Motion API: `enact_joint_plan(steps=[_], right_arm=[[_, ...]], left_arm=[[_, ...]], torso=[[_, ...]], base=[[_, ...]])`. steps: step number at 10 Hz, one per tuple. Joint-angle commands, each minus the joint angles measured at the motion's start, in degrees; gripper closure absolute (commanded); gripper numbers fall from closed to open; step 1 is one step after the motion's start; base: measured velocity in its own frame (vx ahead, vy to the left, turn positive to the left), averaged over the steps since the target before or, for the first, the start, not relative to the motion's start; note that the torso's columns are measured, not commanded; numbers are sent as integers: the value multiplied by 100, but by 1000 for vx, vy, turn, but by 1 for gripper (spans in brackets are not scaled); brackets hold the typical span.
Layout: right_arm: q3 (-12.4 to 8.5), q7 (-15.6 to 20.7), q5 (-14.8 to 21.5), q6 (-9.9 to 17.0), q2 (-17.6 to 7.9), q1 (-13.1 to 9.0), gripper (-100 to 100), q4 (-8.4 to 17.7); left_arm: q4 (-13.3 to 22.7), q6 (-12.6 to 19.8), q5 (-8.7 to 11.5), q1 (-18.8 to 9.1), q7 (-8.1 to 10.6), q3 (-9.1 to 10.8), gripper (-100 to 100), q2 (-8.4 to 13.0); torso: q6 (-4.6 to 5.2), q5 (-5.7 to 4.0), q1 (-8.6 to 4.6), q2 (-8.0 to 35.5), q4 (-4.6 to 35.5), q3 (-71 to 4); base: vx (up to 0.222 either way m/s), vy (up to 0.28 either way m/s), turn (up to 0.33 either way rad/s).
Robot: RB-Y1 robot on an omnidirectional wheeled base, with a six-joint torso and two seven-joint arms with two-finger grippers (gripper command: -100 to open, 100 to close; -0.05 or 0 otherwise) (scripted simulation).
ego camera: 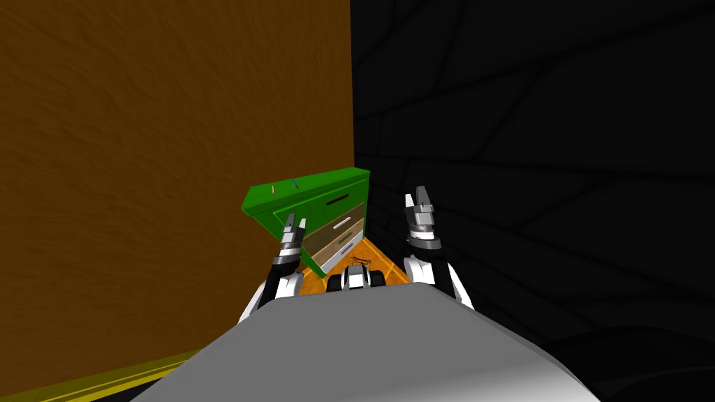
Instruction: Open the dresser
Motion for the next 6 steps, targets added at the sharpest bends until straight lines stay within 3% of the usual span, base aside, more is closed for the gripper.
enact_joint_plan(steps=[1, 3, 6], right_arm=[[0, 0, 0, 0, 0, 0, 0, 0], [0, 0, 0, 0, -1, 0, 0, 0], [0, 0, 0, 0, 0, 0, 0, 0]], left_arm=[[402, -162, 11, -98, 15, 38, -100, 25], [808, -351, 28, -188, 40, 85, -100, 50], [1062, -449, 37, -235, 53, 109, -100, 58]], torso=[[0, 4, 17, 10, 2, 5], [-1, 4, 12, -1, 0, 0], [2, 5, 13, -11, -5, -7]], base=[[25, -41, 19], [52, -61, 40], [28, -57, 21]])
